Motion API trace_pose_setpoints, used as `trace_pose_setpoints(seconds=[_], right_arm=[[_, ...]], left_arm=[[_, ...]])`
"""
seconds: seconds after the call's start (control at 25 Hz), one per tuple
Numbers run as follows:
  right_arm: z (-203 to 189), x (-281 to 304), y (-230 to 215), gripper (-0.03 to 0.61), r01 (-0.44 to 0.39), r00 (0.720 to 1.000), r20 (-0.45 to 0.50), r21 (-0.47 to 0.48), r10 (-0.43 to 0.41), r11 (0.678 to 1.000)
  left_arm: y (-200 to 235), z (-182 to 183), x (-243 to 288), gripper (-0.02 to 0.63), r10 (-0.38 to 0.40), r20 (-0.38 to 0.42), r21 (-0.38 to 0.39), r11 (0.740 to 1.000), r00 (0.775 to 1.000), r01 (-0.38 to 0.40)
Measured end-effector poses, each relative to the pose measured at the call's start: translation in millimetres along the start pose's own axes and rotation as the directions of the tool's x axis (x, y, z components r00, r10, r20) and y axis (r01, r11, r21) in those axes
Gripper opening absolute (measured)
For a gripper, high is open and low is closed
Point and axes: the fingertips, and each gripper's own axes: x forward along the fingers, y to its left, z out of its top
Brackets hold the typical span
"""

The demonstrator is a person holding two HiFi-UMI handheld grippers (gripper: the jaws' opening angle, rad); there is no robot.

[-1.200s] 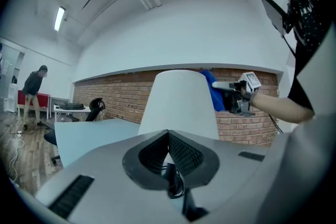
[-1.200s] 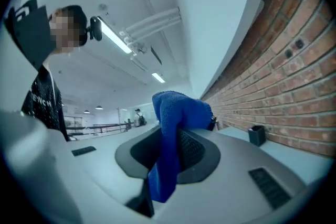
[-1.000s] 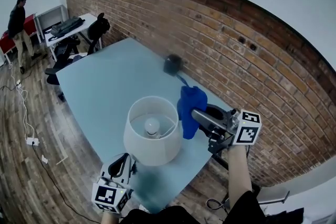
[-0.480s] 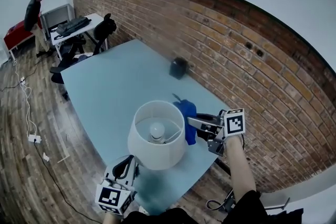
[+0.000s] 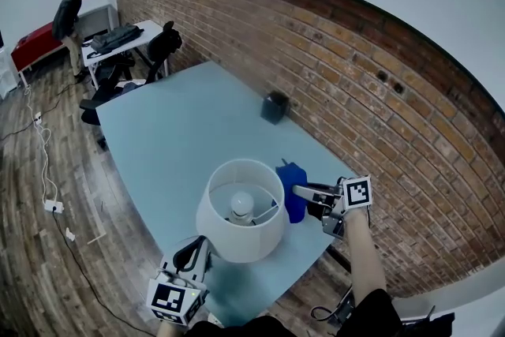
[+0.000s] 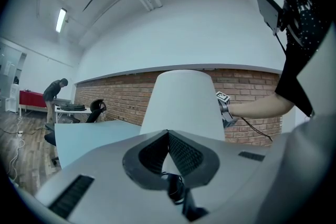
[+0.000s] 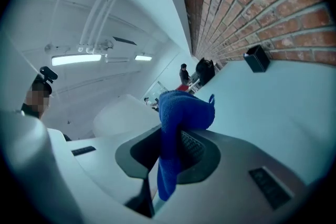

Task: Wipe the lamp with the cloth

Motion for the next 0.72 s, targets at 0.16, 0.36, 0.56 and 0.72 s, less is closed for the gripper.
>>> trace_pose_setpoints(seconds=[0.16, 0.36, 0.56, 0.72], right_arm=[[72, 2, 40, 0.066, -0.1, 0.992, 0.053, -0.163, 0.11, 0.982], [114, 43, 122, 0.067, -0.369, 0.925, -0.218, -0.319, 0.311, 0.873], [97, 82, 138, 0.067, -0.481, 0.803, -0.529, -0.303, 0.275, 0.823], [78, 102, 126, 0.066, -0.498, 0.739, -0.62, -0.237, 0.265, 0.834]], left_arm=[[-1, 3, 1, 0.008, 0.0, 0.013, -0.005, 1.0, 1.0, 0.0], [-1, 5, 1, 0.008, 0.012, 0.02, -0.006, 1.0, 1.0, -0.012], [-3, 4, -2, 0.008, 0.028, 0.021, -0.017, 0.999, 0.999, -0.027], [-3, 6, -3, 0.008, 0.035, 0.025, -0.014, 0.999, 0.999, -0.035]])
